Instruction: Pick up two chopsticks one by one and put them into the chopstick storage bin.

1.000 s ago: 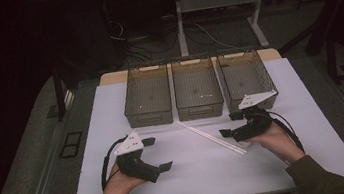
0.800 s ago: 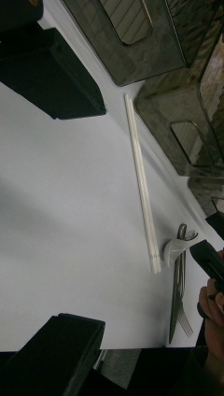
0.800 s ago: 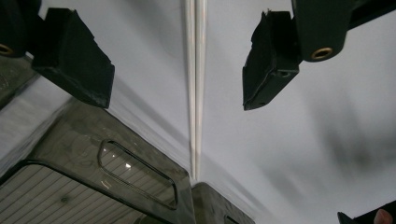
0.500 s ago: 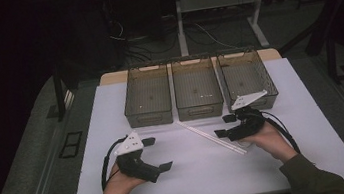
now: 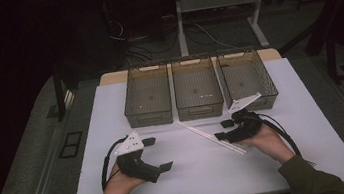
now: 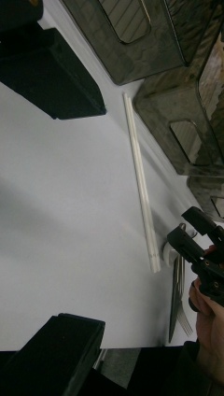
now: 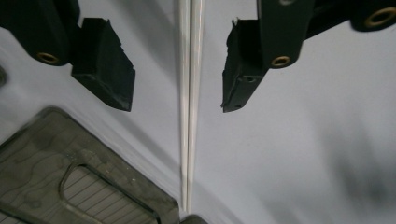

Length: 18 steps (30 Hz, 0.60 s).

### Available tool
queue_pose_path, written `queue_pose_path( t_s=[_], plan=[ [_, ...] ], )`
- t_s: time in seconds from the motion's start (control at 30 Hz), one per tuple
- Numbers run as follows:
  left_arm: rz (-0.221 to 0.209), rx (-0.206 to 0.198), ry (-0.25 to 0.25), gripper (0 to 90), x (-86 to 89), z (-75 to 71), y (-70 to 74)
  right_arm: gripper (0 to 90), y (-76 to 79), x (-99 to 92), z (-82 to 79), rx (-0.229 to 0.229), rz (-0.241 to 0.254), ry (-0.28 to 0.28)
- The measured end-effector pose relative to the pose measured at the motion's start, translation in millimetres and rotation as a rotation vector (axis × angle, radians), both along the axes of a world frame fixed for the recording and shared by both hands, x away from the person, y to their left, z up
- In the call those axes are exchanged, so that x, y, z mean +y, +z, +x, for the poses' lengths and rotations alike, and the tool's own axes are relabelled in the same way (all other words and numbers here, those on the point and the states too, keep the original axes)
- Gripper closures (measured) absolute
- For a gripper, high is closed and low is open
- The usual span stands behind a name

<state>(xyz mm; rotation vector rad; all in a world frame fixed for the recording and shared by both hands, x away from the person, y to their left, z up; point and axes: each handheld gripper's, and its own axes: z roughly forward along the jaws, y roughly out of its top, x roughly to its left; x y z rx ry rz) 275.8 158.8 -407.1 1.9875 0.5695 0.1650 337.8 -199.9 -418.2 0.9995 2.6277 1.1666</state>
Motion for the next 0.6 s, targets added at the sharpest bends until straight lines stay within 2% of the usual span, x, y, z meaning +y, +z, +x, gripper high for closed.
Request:
queue_pose_path(
  t_s=[0.17, 0.33, 0.43, 0.6],
  plan=[
    [0.001, -0.001, 0.000, 0.0, 0.2, 0.1, -0.1, 53.8, -3.6, 1.1, 0.6, 0.006, -0.020, 0.009],
    [0.001, 0.000, 0.001, 0.0, -0.2, -0.3, -0.2, 63.3, -7.3, 0.8, 2.1, 0.041, -0.035, 0.024],
    [0.001, 0.000, 0.000, 0.0, 0.1, -0.2, 0.0, 67.2, -9.7, 1.7, 2.6, 0.058, -0.049, 0.037],
    [0.001, 0.001, 0.001, 0.0, 0.2, -0.3, 0.0, 72.0, -11.8, 2.0, 3.3, 0.061, -0.063, 0.041]
  ],
)
